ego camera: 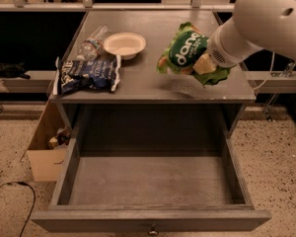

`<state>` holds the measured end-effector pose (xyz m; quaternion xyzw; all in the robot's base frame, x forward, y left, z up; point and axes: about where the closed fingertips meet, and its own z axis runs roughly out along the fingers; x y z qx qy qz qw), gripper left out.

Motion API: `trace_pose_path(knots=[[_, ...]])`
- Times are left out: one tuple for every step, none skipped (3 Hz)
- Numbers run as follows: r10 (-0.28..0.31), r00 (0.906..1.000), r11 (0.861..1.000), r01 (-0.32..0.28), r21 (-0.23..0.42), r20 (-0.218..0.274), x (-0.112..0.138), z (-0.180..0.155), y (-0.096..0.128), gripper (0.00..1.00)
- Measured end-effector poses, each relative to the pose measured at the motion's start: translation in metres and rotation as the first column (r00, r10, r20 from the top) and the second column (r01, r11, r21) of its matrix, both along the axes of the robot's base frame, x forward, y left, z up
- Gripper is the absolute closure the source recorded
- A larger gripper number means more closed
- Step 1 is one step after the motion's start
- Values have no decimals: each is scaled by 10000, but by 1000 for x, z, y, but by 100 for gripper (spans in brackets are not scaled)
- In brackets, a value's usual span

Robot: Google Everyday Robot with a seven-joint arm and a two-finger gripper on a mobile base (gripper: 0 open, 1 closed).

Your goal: Pick green rice chip bag from top drawer and place on counter

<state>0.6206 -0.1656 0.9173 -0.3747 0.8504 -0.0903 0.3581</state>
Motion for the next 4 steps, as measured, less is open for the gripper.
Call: trace_pose_path(knots=[[364, 9989, 9982, -378, -475, -304, 20, -20, 13, 100], [403, 9984, 9979, -423, -495, -403, 17, -25, 15, 100], [408, 9975, 9967, -446, -677, -574, 18, -32, 17, 100], [495, 9962, 9927, -571, -1064, -722, 37, -40, 26, 100]])
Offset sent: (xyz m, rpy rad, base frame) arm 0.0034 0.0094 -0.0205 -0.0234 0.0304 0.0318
